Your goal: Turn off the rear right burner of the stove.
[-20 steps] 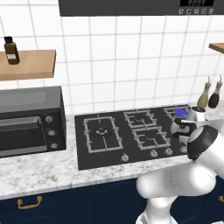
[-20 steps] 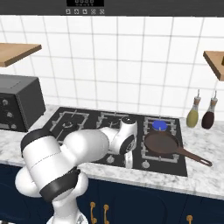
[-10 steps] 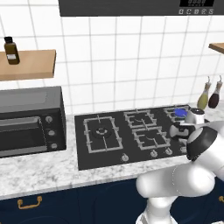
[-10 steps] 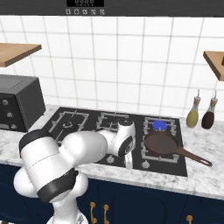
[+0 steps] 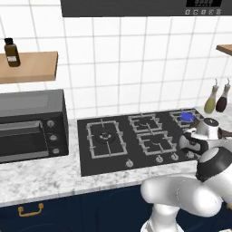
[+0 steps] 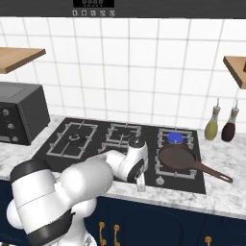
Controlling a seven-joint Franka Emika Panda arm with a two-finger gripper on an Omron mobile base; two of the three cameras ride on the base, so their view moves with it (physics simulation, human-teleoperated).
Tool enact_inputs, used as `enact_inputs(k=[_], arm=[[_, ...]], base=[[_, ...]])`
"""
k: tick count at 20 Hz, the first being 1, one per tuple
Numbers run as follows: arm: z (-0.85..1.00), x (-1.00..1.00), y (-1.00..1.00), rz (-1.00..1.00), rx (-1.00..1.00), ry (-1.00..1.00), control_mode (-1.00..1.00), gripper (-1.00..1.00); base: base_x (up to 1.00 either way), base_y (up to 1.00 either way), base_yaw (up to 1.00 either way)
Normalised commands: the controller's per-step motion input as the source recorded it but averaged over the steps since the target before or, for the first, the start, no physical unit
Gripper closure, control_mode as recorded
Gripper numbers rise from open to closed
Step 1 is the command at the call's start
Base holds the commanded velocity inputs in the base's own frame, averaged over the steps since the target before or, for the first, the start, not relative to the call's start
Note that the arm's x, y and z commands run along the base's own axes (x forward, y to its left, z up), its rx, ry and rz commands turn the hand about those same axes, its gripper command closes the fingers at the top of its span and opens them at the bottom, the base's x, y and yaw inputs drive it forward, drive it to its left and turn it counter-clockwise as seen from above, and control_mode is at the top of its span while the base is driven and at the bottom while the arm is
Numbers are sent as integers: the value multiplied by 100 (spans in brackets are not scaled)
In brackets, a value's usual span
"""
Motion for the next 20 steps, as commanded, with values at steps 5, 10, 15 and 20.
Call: enact_inputs(k=[5,10,15,20], arm=[[-1,12,1,0,0,1,-100,-100],[-8,1,0,0,0,0,-100,-100],[-2,30,-6,0,0,1,-100,-100],[0,20,-4,0,1,4,-100,-100]], base=[[0,0,0],[0,0,0],[0,0,0],[0,0,0]])
